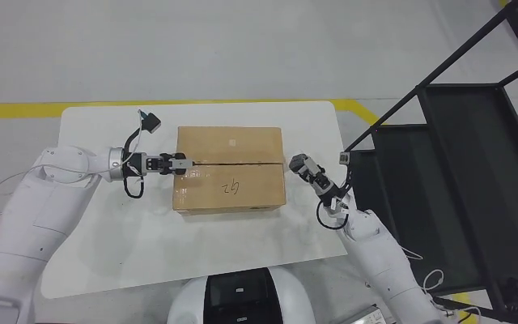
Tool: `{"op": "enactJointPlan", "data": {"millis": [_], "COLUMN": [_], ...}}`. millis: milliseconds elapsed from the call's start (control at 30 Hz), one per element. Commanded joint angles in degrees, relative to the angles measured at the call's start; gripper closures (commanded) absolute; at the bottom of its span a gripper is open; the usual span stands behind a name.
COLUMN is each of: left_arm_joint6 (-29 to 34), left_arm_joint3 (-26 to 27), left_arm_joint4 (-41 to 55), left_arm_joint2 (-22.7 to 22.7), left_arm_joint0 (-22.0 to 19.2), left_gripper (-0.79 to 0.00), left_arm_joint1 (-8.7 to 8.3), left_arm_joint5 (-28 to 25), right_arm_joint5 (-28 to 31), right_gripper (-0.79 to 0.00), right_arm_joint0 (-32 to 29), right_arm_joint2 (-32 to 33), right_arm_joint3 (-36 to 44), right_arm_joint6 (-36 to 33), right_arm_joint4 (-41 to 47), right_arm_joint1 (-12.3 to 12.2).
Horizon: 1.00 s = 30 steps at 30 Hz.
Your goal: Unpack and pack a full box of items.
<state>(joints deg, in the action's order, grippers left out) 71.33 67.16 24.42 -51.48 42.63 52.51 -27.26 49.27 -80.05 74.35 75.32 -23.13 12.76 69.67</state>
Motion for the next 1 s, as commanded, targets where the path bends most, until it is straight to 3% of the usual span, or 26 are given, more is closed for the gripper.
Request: {"op": "enactJointPlan", "data": {"millis": [0,200,600,967], "left_arm_joint6": [0.1,0.3,0.7,1.2], "left_arm_joint3": [0.0,0.0,0.4,0.5], "left_arm_joint4": [-0.1,-0.5,-1.2,-1.1], "left_arm_joint2": [-0.1,-0.3,-1.4,-2.1], "left_arm_joint0": [0.0,0.0,0.5,1.1], "left_gripper": [-0.785,-0.785,-0.785,-0.785], "left_arm_joint1": [0.08,0.27,0.36,0.52], "left_arm_joint5": [0.1,0.3,0.6,0.4], "right_arm_joint5": [0.0,-2.0,-11.3,-21.4], "right_gripper": [-0.785,-0.785,-0.785,-0.785], "right_arm_joint0": [0.0,1.3,3.6,1.5], "right_arm_joint2": [-0.1,-0.8,-3.0,-1.3], "right_arm_joint3": [0.7,1.9,4.3,13.7], "right_arm_joint6": [0.1,0.4,0.6,1.3], "right_arm_joint4": [-1.0,-4.5,-12.9,-18.4], "right_arm_joint1": [0.0,0.2,0.4,-0.1]}}
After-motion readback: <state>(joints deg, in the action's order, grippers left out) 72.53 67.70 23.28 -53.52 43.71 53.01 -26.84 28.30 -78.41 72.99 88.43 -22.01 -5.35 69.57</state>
